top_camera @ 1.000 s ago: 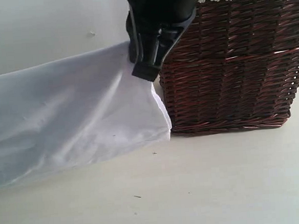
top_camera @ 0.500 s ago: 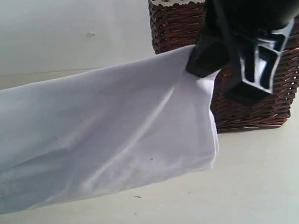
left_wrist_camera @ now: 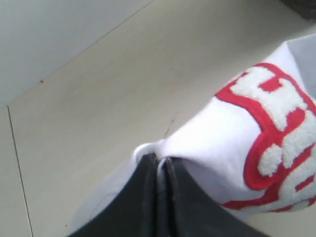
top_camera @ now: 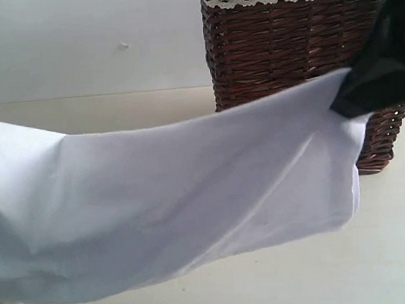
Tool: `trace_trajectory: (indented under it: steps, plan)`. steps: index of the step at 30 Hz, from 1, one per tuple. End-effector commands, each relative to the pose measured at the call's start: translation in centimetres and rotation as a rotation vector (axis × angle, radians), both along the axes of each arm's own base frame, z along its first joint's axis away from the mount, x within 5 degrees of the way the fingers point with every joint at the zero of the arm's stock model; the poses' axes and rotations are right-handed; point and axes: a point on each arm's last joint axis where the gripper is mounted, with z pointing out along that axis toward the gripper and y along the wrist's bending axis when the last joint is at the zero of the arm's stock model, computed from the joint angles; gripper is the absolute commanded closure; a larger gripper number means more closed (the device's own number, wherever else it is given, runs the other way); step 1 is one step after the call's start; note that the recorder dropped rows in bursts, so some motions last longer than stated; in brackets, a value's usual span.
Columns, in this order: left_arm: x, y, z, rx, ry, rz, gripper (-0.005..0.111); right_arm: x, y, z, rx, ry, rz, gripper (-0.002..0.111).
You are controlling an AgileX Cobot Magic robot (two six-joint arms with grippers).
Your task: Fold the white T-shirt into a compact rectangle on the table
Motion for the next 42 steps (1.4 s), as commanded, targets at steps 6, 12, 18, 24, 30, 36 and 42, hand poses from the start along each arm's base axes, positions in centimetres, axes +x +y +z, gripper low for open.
trace_trajectory:
  steps: [6,12,18,24,30,36,42]
  plan:
    - [0.2,2.1,-1.2,0.111,0.099,0.201,0.107,0.3,-0.8,-2.8,-0.115,0.02,-0.039,0.108]
    - [-0.4,1.9,-1.0,0.117,0.102,0.201,0.107,0.3,-1.1,-2.6,-0.119,0.0,-0.076,0.108]
    - [-2.4,3.0,-0.3,0.202,0.056,0.36,0.107,-1.4,-2.8,-1.0,-0.062,-0.079,-0.11,0.108]
    - [-4.3,2.2,0.3,0.147,-0.02,0.36,0.107,-3.9,-4.3,0.6,0.044,-0.131,-0.104,0.108]
    - [-7.0,1.7,1.1,0.153,-0.117,0.365,0.107,-5.2,-4.3,0.9,0.137,-0.096,-0.079,0.108]
    - [-7.0,0.9,2.3,0.153,-0.158,0.258,0.107,-5.3,-3.9,0.9,0.149,-0.076,-0.045,0.108]
    - [-3.2,1.4,-1.3,0.098,0.044,0.237,0.107,-2.6,-2.3,-1.3,0.092,0.034,-0.183,0.108]
